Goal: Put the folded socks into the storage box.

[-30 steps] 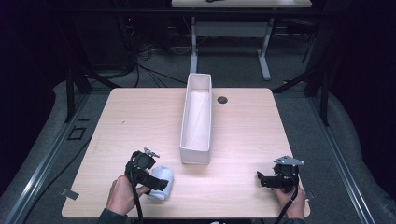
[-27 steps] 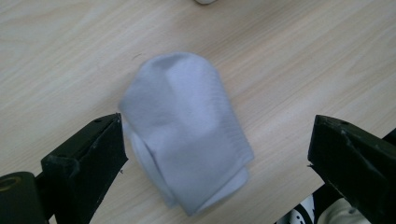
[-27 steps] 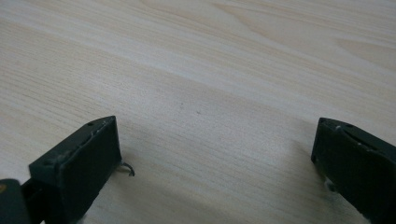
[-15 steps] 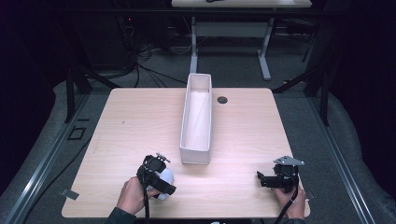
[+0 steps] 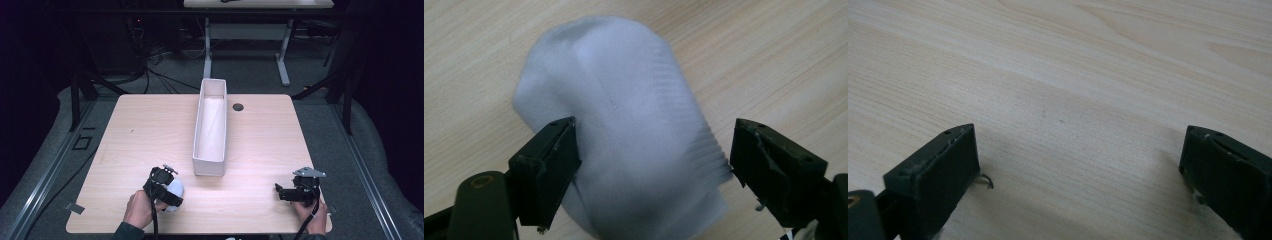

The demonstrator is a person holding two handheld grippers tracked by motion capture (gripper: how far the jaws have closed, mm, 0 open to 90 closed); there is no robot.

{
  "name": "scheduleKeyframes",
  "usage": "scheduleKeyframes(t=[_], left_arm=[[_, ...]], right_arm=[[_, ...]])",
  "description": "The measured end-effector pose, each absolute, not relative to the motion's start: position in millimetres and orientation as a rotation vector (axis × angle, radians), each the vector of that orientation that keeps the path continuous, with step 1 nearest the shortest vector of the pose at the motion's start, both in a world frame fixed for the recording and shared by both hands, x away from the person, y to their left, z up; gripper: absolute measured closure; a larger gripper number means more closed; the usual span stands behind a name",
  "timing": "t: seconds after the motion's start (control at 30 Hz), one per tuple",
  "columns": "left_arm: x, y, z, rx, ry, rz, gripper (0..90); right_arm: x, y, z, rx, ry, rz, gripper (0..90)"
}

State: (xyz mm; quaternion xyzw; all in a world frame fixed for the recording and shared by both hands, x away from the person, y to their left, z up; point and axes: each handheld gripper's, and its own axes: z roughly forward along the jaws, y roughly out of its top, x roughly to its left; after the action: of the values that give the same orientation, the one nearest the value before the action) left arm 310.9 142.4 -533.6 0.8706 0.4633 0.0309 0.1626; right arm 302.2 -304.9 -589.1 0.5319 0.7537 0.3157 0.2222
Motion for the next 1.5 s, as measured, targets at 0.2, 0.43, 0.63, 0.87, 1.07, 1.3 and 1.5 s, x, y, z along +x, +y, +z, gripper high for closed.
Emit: scheduleKeyframes(t=[0.2,0.43,0.63,0.87,1.07,1.3,1.5], left_arm=[[309.7,143.8,-535.1,2.486,1.333,0.126,27.7],[307.8,141.3,-535.5,2.524,1.328,0.189,36.9],[307.5,136.3,-535.4,2.565,1.322,0.208,42.7],[306.0,135.4,-535.2,2.562,1.310,0.208,52.8],[305.2,139.8,-535.5,2.525,1.292,0.181,61.5],[304.3,143.5,-535.7,2.498,1.283,0.167,65.7],[303.6,143.2,-533.5,2.495,1.283,0.176,66.7]], right_arm=[[302.2,-304.9,-589.1,1.469,2.082,0.873,1.8],[302.3,-304.8,-589.1,1.470,2.081,0.872,2.0],[302.1,-304.5,-589.0,1.469,2.078,0.876,2.7],[302.2,-304.6,-589.1,1.468,2.079,0.875,2.7],[302.2,-304.6,-589.1,1.469,2.078,0.875,2.7],[302.2,-304.6,-589.1,1.469,2.078,0.875,2.7],[302.2,-304.5,-589.0,1.469,2.078,0.875,2.7]])
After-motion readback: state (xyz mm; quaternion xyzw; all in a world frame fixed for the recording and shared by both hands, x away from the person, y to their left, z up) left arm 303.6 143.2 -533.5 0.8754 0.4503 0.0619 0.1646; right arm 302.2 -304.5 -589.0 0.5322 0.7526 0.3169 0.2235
